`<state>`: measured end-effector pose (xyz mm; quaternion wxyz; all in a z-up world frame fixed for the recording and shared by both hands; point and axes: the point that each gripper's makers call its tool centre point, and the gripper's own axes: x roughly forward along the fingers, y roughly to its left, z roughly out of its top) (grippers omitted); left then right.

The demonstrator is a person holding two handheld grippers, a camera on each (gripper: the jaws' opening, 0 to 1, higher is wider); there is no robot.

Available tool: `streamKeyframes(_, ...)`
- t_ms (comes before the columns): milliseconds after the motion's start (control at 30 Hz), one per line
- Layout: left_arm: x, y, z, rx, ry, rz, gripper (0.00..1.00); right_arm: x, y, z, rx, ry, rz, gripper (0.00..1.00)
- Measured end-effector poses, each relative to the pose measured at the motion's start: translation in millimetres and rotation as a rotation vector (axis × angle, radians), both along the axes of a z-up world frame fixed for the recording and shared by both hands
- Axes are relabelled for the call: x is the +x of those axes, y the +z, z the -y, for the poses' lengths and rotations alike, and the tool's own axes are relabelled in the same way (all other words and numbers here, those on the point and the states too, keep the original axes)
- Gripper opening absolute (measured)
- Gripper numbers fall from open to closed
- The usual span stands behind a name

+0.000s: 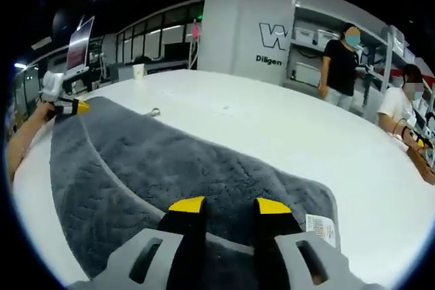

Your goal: Open the folded towel by lifting each exposed corner and separating the folded layers until the towel lies flat within the target outline without major curled edges

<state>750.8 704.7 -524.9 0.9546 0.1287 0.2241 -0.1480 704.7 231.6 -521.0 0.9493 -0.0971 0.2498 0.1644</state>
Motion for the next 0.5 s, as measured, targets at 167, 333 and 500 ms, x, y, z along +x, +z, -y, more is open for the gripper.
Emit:
streamKeyframes(167, 0.5, 0.0, -1, 0.001, 0.003, -0.002, 0.0, -2, -8.9, -4, -0.01, 0.021, -0.02, 0.0)
streamKeyframes(333, -0.1, 0.4, 1, 0.05, -0.008, 0.009, 0.0, -3, -10.1, -5, -0.031, 0.031, -0.016, 0.0)
streamKeyframes(500, -0.4, 1.0, 1, 0.097, -0.009, 0.009, 0.0, -5, -10.0, -11, -0.039, 0.034, -0.006, 0.0)
